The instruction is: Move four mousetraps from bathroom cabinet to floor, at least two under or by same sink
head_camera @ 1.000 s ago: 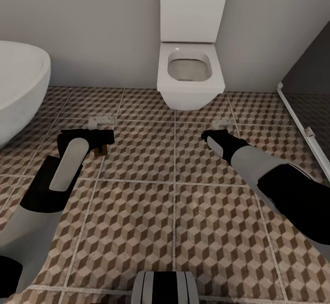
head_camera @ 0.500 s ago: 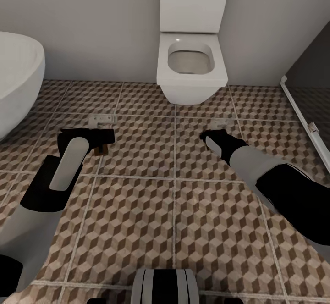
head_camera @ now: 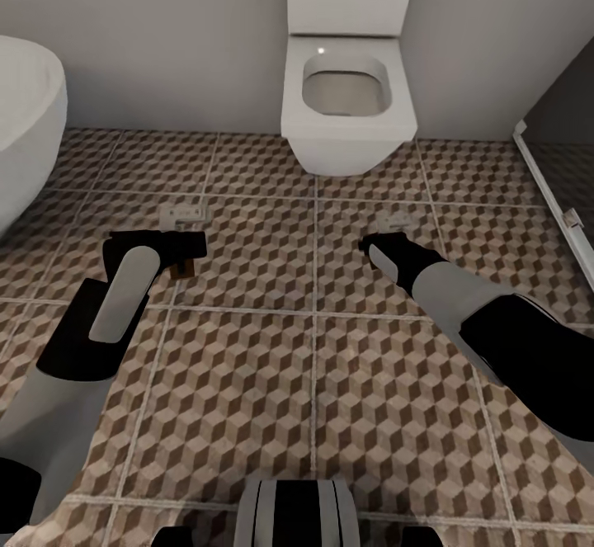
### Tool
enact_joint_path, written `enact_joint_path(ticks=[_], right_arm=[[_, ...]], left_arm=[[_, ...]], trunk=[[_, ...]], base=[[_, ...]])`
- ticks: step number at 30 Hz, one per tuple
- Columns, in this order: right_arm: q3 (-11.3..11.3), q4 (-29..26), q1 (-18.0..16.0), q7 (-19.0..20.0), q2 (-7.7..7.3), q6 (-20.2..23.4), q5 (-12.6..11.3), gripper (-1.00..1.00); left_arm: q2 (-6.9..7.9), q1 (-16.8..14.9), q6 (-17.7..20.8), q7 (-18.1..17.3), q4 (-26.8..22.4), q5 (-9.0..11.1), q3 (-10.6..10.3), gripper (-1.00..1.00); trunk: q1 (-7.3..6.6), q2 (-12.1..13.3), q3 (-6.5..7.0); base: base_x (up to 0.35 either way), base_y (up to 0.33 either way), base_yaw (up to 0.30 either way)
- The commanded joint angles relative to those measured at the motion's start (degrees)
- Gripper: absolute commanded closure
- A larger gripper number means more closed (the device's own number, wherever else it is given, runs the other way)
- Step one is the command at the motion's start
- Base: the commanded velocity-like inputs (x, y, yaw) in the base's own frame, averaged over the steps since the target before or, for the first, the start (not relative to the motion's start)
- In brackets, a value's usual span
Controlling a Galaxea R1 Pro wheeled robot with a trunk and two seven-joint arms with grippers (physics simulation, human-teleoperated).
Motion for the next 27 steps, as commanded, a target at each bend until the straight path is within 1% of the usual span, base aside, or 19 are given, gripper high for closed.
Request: enact_joint_path(ticks=[1,4,12,27], right_arm=[[0.49,-0.12,-0.06,-0.24,-0.01,0.40,-0.52,1.00],[0.44,-0.36,-0.12,-0.23,-0.02,1.81,-0.57,1.00],[0.38,-0.77,-0.20,-0.23,-0.02,3.17,-0.65,1.00],[-0.35,-1.05,-0.34,-0.23,-0.02,3.46,-0.65,1.00]], left_arm=[[0.05,-0.06,0.25,0.57,-0.05,0.30,-0.12,1.00],[0.05,-0.16,0.25,0.57,-0.06,0.30,-0.09,1.00],[0.05,-0.86,0.25,0.63,-0.08,0.30,-0.01,1.00],[-0.03,-1.11,0.25,0.83,-0.08,0.30,0.06,1.00]], trunk=[[0.01,-0.03,-0.26],[0.09,-0.07,-0.93],[0.09,-0.07,-0.93],[0.09,-0.07,-0.93]], base=[[0.000,0.000,0.000],[0.000,0.000,0.000],[0.000,0.000,0.000],[0.016,0.000,0.000]])
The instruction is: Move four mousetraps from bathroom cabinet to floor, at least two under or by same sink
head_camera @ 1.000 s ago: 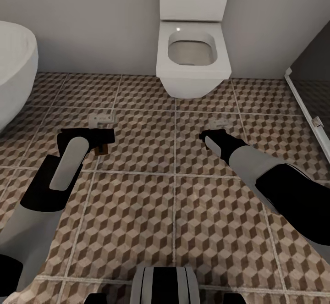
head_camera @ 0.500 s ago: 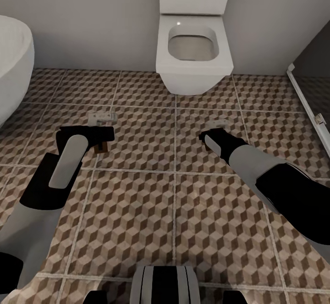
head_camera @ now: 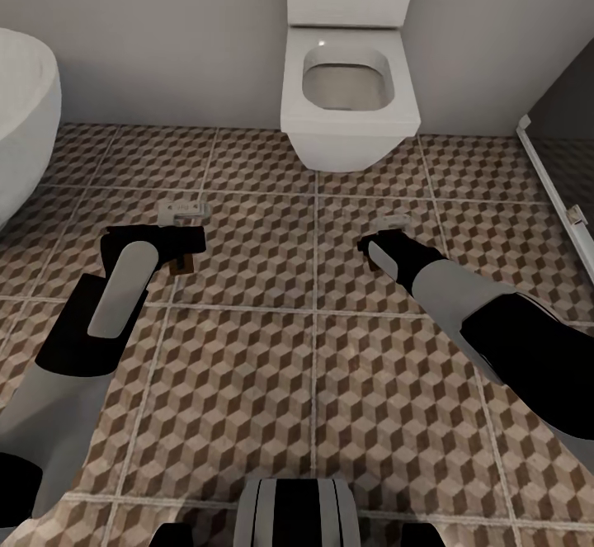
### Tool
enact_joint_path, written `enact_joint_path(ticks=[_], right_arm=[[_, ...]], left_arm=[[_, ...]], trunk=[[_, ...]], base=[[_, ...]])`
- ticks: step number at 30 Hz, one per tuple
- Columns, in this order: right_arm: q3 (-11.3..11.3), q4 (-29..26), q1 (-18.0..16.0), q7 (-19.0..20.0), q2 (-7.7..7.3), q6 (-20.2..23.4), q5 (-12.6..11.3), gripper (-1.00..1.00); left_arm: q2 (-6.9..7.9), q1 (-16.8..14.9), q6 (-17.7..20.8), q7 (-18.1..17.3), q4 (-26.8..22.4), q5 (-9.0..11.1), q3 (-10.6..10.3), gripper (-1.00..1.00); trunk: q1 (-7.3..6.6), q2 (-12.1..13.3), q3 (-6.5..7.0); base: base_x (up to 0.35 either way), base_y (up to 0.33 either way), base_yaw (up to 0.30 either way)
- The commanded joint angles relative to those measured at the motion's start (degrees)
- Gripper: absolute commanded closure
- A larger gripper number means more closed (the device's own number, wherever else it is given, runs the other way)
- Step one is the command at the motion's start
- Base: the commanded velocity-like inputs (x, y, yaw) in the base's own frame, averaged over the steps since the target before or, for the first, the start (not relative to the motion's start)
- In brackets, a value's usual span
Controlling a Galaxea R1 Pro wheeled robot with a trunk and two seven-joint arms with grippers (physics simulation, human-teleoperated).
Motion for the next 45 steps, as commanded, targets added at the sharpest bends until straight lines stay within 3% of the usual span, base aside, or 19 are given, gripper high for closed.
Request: enact_joint_path(ticks=[1,45], right_arm=[[0.45,-0.10,-0.03,-0.26,-0.02,0.25,-0.60,1.00],[0.49,-0.03,0.04,-0.26,-0.02,0.13,-0.57,1.00]], left_arm=[[0.05,-0.06,0.25,0.58,-0.05,0.33,-0.14,1.00],[-0.39,-0.07,0.25,0.73,0.03,0.26,-0.20,1.00]], trunk=[[-0.01,-0.01,-0.04],[-0.01,-0.01,-0.04]], base=[[0.016,0.000,0.000],[0.106,0.013,0.000]])
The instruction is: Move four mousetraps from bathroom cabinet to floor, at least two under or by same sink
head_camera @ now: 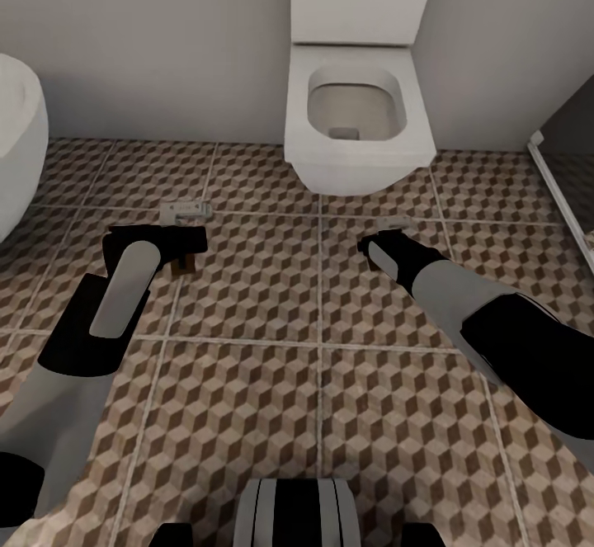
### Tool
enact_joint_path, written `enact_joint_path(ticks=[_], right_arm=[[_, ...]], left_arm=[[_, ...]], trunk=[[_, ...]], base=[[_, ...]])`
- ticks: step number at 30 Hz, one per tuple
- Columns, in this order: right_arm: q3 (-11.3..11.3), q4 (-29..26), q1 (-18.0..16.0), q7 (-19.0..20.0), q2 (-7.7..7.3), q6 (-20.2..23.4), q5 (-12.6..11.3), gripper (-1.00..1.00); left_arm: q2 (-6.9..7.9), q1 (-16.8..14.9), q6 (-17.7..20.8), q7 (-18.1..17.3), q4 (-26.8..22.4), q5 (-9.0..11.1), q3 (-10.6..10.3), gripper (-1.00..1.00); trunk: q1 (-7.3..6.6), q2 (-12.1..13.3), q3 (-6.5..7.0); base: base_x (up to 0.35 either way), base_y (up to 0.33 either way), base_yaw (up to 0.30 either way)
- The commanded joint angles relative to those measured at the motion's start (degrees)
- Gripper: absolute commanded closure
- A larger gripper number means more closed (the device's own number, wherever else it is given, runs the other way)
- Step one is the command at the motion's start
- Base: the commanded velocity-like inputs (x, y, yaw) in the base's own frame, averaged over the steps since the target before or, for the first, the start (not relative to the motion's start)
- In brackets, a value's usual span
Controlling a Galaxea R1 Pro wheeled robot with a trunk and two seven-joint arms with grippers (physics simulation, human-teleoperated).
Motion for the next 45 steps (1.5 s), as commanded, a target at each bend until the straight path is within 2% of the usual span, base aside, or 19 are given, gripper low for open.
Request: enact_joint_path(ticks=[1,29,40,45], right_arm=[[0.47,-0.09,-0.02,-0.26,-0.01,0.24,-0.59,1.00],[0.47,-0.06,-0.01,-0.26,-0.01,0.15,-0.59,1.00],[0.46,-0.01,-0.01,-0.26,-0.01,0.05,-0.59,1.00],[0.46,-0.01,-0.01,-0.26,-0.01,0.01,-0.59,1.00]], left_arm=[[0.05,-0.05,0.25,0.58,-0.05,0.32,-0.12,1.00],[-0.01,-0.05,0.25,0.56,-0.03,0.30,-0.17,1.00],[0.10,-0.05,0.25,0.25,-0.03,0.30,-1.02,1.00],[0.10,-0.05,0.25,0.18,-0.03,0.30,-1.13,1.00]], trunk=[[0.00,-0.01,-0.04],[0.00,-0.01,-0.04],[0.00,-0.01,-0.04],[0.13,-0.08,-1.14]], base=[[0.040,0.032,0.000],[0.039,0.010,0.000],[0.002,0.000,0.000],[0.000,0.000,0.000]])
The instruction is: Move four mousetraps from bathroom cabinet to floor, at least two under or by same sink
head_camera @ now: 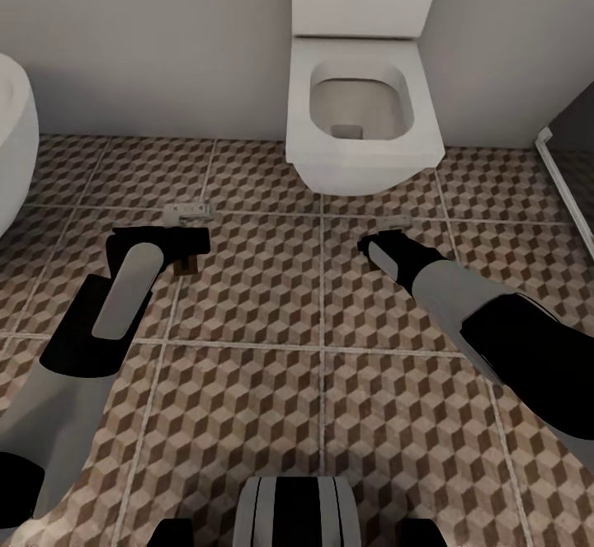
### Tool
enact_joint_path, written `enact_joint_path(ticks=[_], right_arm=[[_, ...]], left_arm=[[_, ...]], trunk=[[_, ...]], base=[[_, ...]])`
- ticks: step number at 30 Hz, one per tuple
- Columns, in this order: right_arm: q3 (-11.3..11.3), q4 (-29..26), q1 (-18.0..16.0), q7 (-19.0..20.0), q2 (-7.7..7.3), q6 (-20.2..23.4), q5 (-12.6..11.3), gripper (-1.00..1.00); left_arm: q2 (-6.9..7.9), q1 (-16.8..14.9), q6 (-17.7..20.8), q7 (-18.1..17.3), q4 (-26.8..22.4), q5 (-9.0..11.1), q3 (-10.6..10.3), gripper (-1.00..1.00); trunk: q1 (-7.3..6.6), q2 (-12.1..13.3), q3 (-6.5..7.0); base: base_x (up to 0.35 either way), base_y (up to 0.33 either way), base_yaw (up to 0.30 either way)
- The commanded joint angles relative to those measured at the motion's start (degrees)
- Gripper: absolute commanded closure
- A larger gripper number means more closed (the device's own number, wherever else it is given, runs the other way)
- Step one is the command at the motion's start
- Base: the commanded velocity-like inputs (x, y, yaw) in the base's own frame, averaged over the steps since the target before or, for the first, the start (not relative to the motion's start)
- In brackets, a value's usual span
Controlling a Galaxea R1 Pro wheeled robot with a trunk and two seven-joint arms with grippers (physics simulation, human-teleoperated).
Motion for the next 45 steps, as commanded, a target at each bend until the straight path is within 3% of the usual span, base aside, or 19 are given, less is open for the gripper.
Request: enact_joint_path(ticks=[1,8,16,20,40,45], right_arm=[[0.49,-0.10,-0.03,-0.26,-0.01,0.27,-0.56,1.00],[0.46,-0.16,-0.03,-0.26,-0.01,0.31,-0.56,1.00],[0.42,-0.18,-0.09,-0.26,-0.01,0.31,-0.56,1.00],[0.41,-0.33,-0.11,-0.26,-0.01,0.31,-0.56,1.00],[0.41,-0.59,-0.17,-0.26,-0.01,0.39,-0.40,1.00],[0.41,-0.62,-0.20,-0.26,-0.01,0.40,-0.39,1.00]], left_arm=[[0.04,-0.06,0.25,0.57,-0.05,0.30,-0.13,1.00],[0.01,-0.06,0.25,0.56,-0.05,0.30,-0.15,1.00],[0.01,-0.06,0.25,0.57,-0.07,0.30,-0.16,1.00],[0.01,-0.06,0.25,0.65,-0.12,0.30,-0.16,1.00],[-0.08,-0.13,0.25,0.73,-0.14,0.30,-0.08,1.00],[-0.08,-0.13,0.25,0.75,-0.14,0.30,-0.07,1.00]], trunk=[[-0.02,-0.02,-0.04],[0.09,-0.07,-0.93],[0.09,-0.07,-0.93],[0.19,-0.13,-1.81],[0.19,-0.13,-1.81],[0.27,-0.17,-2.48]], base=[[0.000,0.000,0.000],[0.000,0.000,0.000],[0.000,0.000,0.000],[0.000,0.000,0.000],[0.000,0.000,0.000],[0.000,0.000,0.000]])
